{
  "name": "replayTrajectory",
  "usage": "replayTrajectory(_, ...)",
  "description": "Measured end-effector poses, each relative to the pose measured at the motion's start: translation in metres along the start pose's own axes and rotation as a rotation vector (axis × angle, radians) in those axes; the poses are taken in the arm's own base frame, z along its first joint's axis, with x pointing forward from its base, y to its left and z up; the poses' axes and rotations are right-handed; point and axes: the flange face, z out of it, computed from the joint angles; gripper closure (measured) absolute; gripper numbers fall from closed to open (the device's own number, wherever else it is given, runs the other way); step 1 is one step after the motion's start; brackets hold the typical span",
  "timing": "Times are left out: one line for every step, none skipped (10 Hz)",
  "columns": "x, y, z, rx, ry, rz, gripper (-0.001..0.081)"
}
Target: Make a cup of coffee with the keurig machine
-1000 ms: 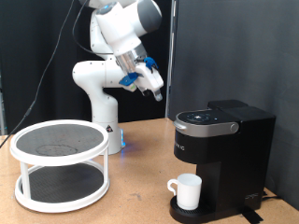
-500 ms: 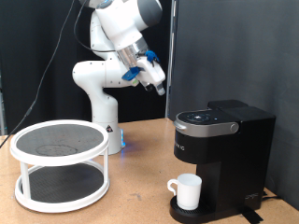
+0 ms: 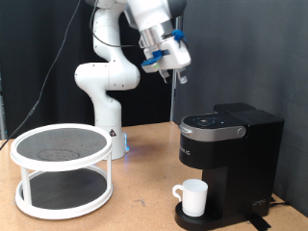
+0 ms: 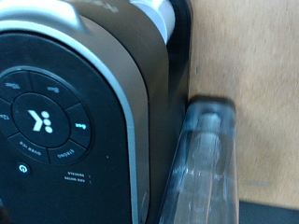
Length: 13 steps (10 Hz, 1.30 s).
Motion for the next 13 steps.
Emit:
replayTrajectory(-0.012,0.002,-0.001,0.01,0.085,-0.055,0.0072)
replayTrajectory(-0.022,-0.007,0.002,-0.009,0.168,-0.085,0.0072)
replayTrajectory(-0.023,-0.007,0.002,-0.001,0.128,-0.072,0.0072)
replayTrajectory(-0.025,-0.008,0.003,0.019,0.101,-0.068,0.0072)
replayTrajectory(-0.03,-0.007,0.003,0.036,0.086,-0.077,0.0072)
replayTrajectory(-0.038,-0.006,0.001,0.051,0.08,-0.091,0.0072)
replayTrajectory(-0.048,-0.006,-0.001,0.064,0.078,-0.102,0.0072)
replayTrajectory(-0.06,-0.007,-0.003,0.072,0.08,-0.104,0.0072)
replayTrajectory(-0.071,-0.01,-0.003,0.075,0.08,-0.102,0.0072)
replayTrajectory(-0.081,-0.014,-0.003,0.075,0.08,-0.1,0.0072)
replayTrajectory(-0.091,-0.02,-0.002,0.073,0.08,-0.098,0.0072)
replayTrajectory(-0.099,-0.027,0.0,0.072,0.082,-0.1,0.0072)
replayTrajectory(-0.105,-0.032,0.003,0.068,0.088,-0.109,0.0072)
